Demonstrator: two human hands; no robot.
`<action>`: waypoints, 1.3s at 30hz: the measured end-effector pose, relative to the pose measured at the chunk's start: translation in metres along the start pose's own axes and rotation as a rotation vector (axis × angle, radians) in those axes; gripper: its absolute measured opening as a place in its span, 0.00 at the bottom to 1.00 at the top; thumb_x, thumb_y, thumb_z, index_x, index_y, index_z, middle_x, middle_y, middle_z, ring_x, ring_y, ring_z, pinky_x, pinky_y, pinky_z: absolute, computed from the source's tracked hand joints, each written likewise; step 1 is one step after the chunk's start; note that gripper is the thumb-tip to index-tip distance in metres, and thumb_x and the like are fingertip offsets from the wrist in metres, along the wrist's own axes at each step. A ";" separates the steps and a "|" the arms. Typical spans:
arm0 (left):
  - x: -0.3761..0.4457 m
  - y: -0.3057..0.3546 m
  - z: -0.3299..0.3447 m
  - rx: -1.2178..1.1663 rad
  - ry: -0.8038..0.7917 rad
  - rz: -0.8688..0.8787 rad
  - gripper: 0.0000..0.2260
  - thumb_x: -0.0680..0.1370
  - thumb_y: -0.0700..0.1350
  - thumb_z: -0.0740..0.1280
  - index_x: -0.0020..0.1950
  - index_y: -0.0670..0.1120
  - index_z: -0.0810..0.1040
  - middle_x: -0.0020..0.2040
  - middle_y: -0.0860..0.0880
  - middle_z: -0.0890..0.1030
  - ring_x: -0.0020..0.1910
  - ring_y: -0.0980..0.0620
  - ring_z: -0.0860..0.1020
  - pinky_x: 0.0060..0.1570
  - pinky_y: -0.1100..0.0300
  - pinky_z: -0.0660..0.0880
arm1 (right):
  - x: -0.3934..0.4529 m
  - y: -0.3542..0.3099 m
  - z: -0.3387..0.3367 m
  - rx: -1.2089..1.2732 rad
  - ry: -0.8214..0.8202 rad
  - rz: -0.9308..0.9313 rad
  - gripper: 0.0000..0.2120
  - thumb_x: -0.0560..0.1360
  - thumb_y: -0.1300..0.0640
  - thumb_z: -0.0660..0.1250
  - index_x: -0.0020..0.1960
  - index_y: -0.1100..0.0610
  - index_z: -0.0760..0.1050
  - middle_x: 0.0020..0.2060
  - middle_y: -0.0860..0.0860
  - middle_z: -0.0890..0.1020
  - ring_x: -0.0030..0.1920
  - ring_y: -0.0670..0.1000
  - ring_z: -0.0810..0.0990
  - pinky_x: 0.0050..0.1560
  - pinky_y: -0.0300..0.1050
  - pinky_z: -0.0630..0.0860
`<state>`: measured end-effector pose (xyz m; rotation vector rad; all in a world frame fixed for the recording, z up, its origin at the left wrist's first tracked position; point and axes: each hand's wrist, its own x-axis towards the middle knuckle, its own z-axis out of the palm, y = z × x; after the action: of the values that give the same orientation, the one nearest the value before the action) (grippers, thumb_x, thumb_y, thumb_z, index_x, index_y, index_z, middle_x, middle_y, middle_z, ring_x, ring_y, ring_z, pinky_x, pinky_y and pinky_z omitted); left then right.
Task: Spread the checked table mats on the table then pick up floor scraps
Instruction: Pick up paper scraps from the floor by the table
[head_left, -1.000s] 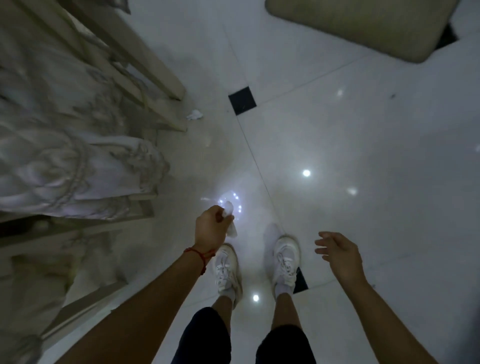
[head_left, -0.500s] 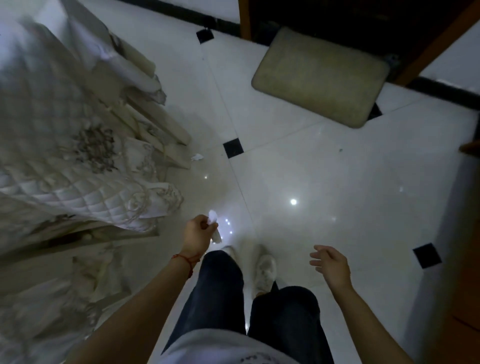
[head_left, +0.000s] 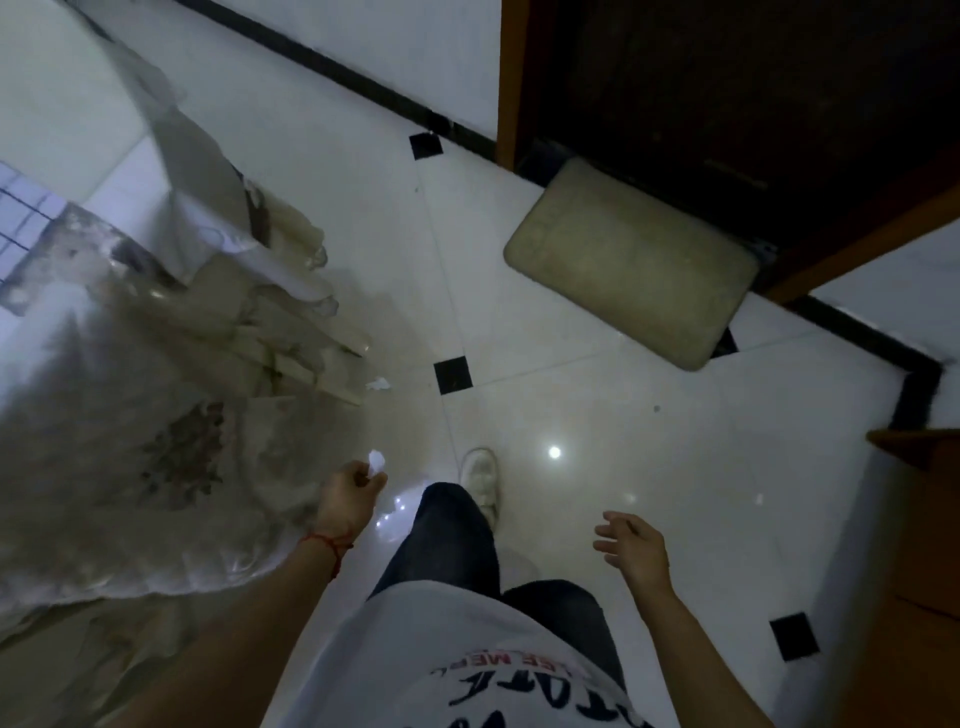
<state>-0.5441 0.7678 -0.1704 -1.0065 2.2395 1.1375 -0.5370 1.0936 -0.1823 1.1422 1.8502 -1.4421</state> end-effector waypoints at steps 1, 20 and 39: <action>0.012 0.014 -0.004 0.007 -0.005 0.014 0.11 0.76 0.40 0.65 0.35 0.40 0.71 0.32 0.44 0.71 0.35 0.48 0.71 0.33 0.61 0.65 | 0.006 -0.017 -0.001 0.002 0.002 -0.007 0.10 0.79 0.63 0.56 0.54 0.63 0.75 0.44 0.58 0.78 0.39 0.55 0.77 0.39 0.41 0.73; 0.086 0.166 0.002 -0.338 0.284 -0.282 0.16 0.77 0.42 0.64 0.29 0.43 0.69 0.28 0.45 0.71 0.29 0.50 0.69 0.31 0.61 0.65 | 0.168 -0.318 0.043 -0.544 -0.325 -0.179 0.10 0.78 0.61 0.58 0.54 0.63 0.75 0.37 0.53 0.78 0.36 0.52 0.77 0.36 0.42 0.72; 0.013 0.131 0.087 -0.700 0.635 -0.789 0.13 0.75 0.41 0.66 0.32 0.39 0.71 0.33 0.39 0.74 0.35 0.44 0.72 0.39 0.58 0.65 | 0.163 -0.403 0.180 -1.187 -0.707 -0.470 0.12 0.79 0.61 0.56 0.57 0.67 0.74 0.36 0.53 0.76 0.34 0.49 0.74 0.29 0.32 0.72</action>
<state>-0.6486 0.8860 -0.1619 -2.5287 1.4582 1.3216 -0.9819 0.9409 -0.1628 -0.3498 1.9202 -0.5235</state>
